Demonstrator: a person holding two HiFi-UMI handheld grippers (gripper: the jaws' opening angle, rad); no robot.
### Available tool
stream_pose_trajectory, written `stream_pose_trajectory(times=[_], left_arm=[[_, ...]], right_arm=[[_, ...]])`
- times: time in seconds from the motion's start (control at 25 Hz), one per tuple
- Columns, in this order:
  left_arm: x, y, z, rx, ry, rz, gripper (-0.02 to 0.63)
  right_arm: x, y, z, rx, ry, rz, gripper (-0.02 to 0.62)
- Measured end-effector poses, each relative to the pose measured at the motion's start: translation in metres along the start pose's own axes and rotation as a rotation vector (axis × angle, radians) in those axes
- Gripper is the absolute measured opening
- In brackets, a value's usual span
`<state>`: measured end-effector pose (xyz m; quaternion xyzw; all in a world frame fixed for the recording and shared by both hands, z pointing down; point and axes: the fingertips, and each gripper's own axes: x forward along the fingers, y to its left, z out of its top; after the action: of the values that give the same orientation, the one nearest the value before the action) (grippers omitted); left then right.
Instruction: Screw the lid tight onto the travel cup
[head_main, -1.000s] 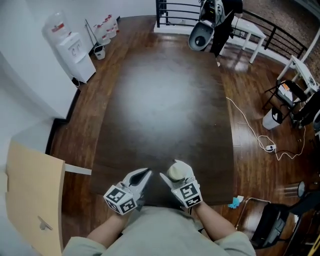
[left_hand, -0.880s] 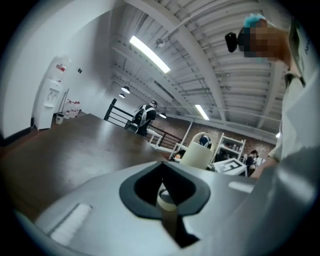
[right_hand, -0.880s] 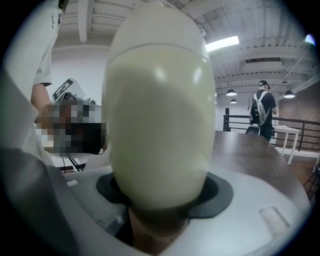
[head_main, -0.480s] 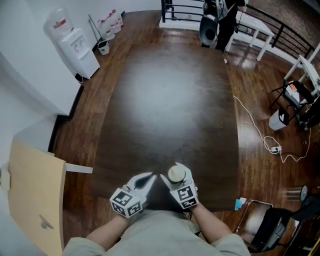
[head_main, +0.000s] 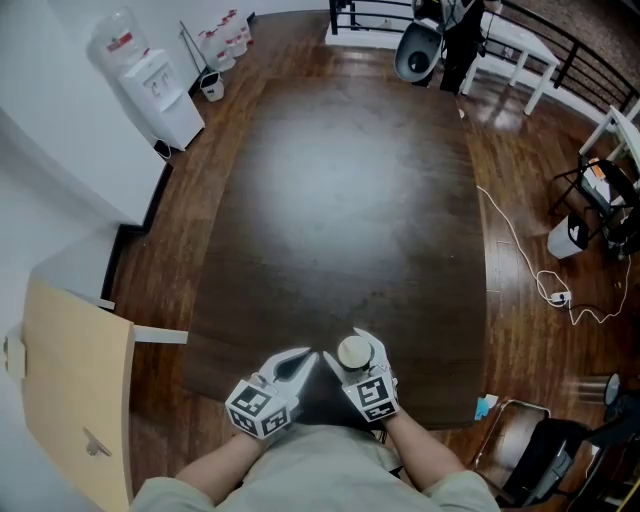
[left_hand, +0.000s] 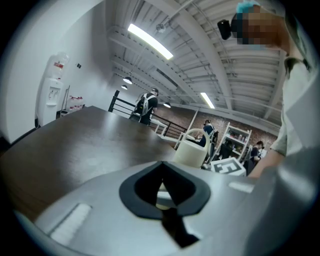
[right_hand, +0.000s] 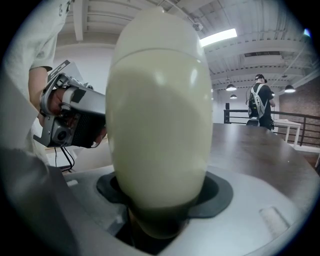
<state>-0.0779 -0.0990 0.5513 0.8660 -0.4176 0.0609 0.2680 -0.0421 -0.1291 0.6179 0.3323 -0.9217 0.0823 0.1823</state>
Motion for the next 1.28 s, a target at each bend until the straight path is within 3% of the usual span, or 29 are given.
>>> stream_pose_trajectory(times=[0.56,0.84,1.12,1.28], left_arm=[[0.006,0.005,0.003,-0.039,-0.021,0.016,0.003],[0.001,0.015,0.014,-0.081,-0.084,0.066,0.003],[-0.015,0.018,0.017,-0.134,-0.156,0.127,0.003],[-0.032,0.009,0.019,-0.147,-0.207,0.17,0.003]], right_arm=[[0.003,0.008,-0.008,-0.056,0.044,0.028,0.304],[-0.002,0.006,-0.019,-0.064,0.137,0.054,0.376],[-0.054,-0.004,-0.04,0.019,0.179,0.018,0.377],[-0.09,-0.008,-0.018,0.09,0.105,-0.014,0.376]])
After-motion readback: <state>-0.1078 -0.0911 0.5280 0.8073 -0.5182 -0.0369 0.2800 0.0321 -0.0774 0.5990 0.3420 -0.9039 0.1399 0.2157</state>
